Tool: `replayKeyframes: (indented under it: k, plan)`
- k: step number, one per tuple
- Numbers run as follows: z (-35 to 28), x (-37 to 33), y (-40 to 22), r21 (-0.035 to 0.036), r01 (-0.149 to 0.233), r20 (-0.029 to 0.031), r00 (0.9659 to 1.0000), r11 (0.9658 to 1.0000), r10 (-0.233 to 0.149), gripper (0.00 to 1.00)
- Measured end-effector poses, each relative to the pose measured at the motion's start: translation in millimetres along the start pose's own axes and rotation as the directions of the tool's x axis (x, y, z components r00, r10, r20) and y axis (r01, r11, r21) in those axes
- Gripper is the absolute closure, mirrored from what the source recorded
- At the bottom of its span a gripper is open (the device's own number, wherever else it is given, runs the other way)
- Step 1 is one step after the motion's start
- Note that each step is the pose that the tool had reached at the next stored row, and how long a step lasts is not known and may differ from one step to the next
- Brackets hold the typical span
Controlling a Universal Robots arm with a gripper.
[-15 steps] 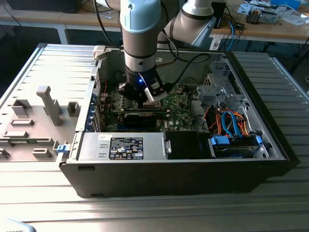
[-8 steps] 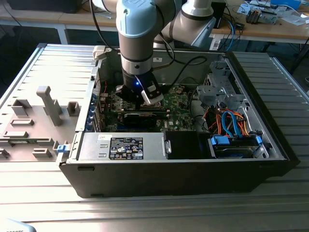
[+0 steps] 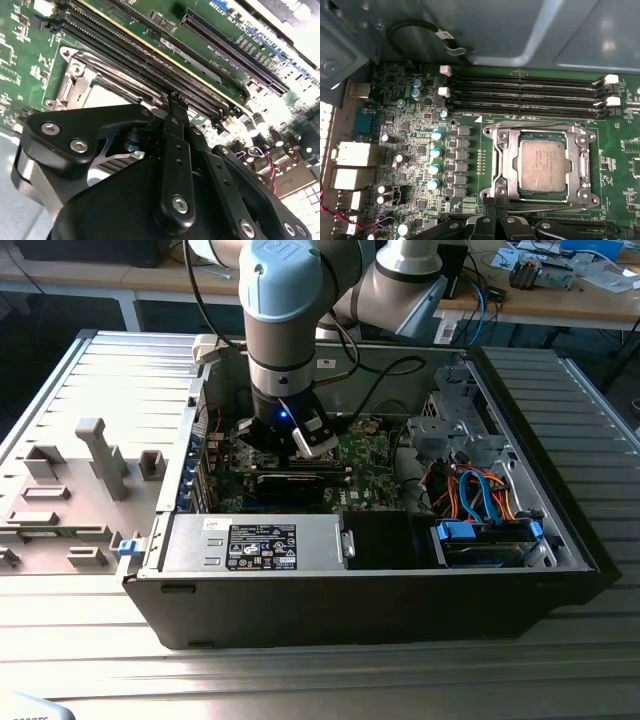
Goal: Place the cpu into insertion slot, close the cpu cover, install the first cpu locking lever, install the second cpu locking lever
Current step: 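Install the second cpu locking lever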
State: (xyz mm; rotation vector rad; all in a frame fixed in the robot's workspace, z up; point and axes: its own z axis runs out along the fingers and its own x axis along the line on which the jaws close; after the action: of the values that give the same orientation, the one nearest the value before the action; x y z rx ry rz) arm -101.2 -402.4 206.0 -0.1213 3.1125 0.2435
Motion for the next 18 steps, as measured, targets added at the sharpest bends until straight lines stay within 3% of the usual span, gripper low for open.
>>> replayKeyframes:
  k: [3, 10, 13, 16, 18]
  plan:
    - [1.2, 0.1, -0.2, -0.0012, 0.055, -0.0087, 0.9985, 0.9985, -0.055, 0.89]
    - [3.1, 0.0, 0.6, -0.0051, 0.129, -0.02, 0.9914, 0.9916, -0.129, 0.89]
    - [3.8, 0.0, 1.2, -0.0079, 0.161, -0.0247, 0.9867, 0.987, -0.161, 0.89]
    - [6.6, -0.4, 3.5, -0.0156, 0.204, -0.0278, 0.9786, 0.9789, -0.204, 0.89]
    - [5.8, -0.2, 3.7, -0.0155, 0.212, -0.0309, 0.9768, 0.9772, -0.212, 0.89]
